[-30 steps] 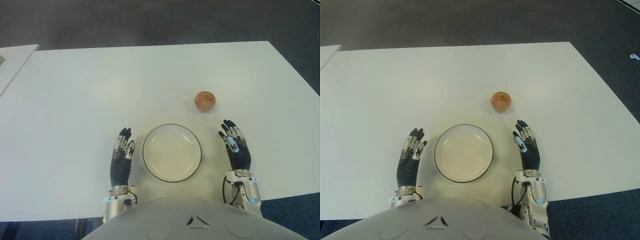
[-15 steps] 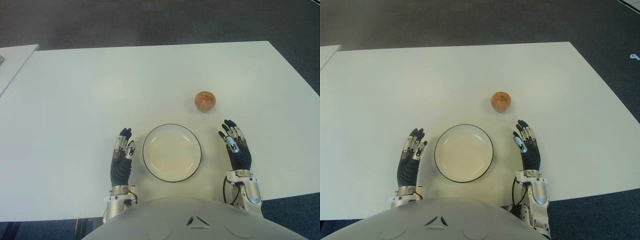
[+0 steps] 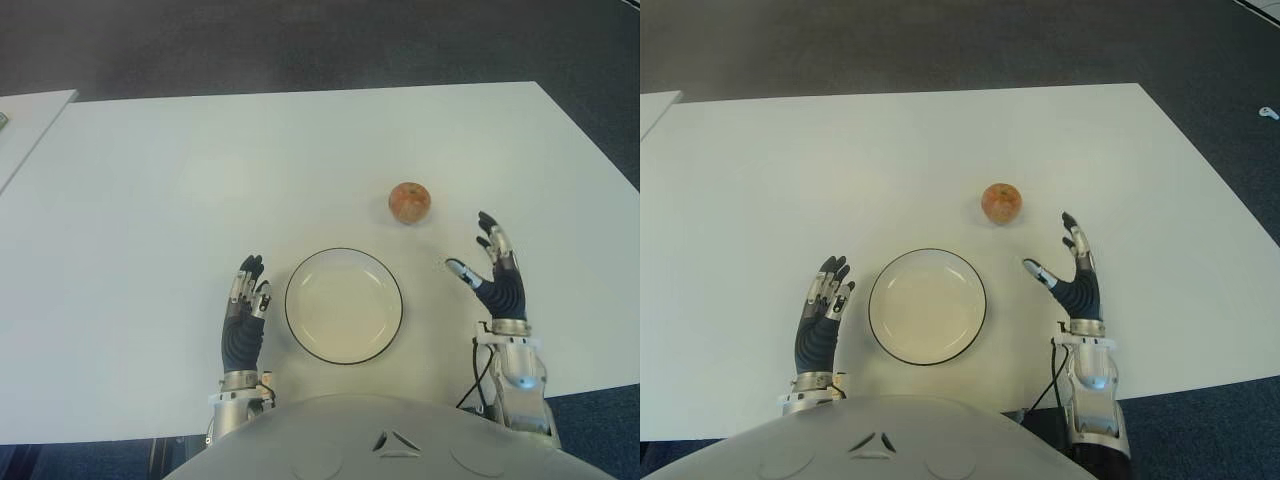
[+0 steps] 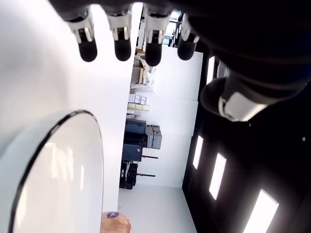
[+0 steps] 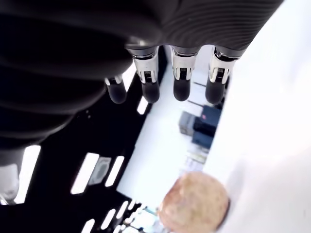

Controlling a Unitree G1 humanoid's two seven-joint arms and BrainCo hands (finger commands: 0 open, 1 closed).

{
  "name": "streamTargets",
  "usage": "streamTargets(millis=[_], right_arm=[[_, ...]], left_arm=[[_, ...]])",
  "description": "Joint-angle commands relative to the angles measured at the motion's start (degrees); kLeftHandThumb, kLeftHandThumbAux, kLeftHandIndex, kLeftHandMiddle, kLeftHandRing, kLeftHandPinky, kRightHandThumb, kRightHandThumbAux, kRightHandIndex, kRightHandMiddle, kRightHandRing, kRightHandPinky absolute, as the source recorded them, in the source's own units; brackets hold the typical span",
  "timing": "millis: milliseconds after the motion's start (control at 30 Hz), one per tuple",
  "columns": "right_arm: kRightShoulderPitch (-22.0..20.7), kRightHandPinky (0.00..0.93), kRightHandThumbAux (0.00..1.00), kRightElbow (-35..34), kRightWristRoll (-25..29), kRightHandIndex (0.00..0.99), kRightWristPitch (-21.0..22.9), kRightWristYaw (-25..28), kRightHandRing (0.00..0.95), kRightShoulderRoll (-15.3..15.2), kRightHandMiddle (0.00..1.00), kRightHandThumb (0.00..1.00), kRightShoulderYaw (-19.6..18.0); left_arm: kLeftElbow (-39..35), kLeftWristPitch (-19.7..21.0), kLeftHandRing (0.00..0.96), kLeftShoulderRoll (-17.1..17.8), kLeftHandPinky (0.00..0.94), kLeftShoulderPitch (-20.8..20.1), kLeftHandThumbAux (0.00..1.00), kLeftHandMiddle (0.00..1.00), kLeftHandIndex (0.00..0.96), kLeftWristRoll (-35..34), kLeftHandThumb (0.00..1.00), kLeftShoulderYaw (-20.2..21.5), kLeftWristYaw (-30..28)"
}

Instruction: Put the apples into the plate.

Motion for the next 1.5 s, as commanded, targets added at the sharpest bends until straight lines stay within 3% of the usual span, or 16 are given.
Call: streamTargets(millis=[33,267,400,567,667,833,1167,1500], right_arm=[[-10.38,0.001,0.408,3.7,-19.4,0.0,4.51,-7.82,0.0,-11.18,0.002,0.282,-0.46],[-18.33,0.0,0.336,5.92,-25.15,0.0,8.64,-7.62,0.0,-16.33,0.0,0.259,2.86],[-24.28,0.0,0.301,3.48,-26.34,0.0,12.25,-0.22,0.0,-18.57,0.0,0.252,7.02],[-32.19,0.0,0.265,7.23,-27.24,0.0,13.94,5.62,0.0,-22.29,0.0,0.24,11.42],[-34.81,0.0,0.256,8.9,-27.35,0.0,14.47,6.8,0.0,-22.81,0.0,0.24,13.45],[-40.45,0.0,0.242,17.34,-29.78,0.0,12.62,5.49,0.0,-23.25,0.0,0.255,19.12],[-49.52,0.0,0.204,32.24,-32.25,0.0,10.14,1.85,0.0,-22.05,0.0,0.246,27.96],[-54.65,0.0,0.195,40.48,-28.38,0.0,9.27,2.71,0.0,-19.66,0.0,0.231,30.53]], left_arm=[[1.11,-0.96,0.055,-4.07,0.068,-0.62,0.487,0.086,0.079,1.07,0.133,-3.31,0.98],[0.41,0.01,0.069,-5.26,0.075,-1.17,0.491,0.1,0.094,-1.81,0.143,-3.95,0.84],[0.36,0.92,0.068,-5.67,0.074,-1.35,0.494,0.096,0.089,-2.73,0.145,-4.5,1.16],[0.37,0.84,0.074,-6.1,0.094,-1.75,0.504,0.097,0.087,-2.44,0.147,-5.02,1.93],[0.57,0.74,0.079,-6.09,0.103,-2.09,0.506,0.1,0.088,-2.28,0.152,-5.08,2.32],[1.62,-0.77,0.116,-6.54,0.14,-2.51,0.507,0.133,0.109,-3.72,0.183,-5.54,2.13],[1.01,0.09,0.1,-6.26,0.106,-2.67,0.496,0.123,0.106,-4.09,0.182,-6.12,2.67],[0.17,1.45,0.104,-5.7,0.099,-2.45,0.488,0.136,0.112,-5.32,0.2,-6.45,2.52]])
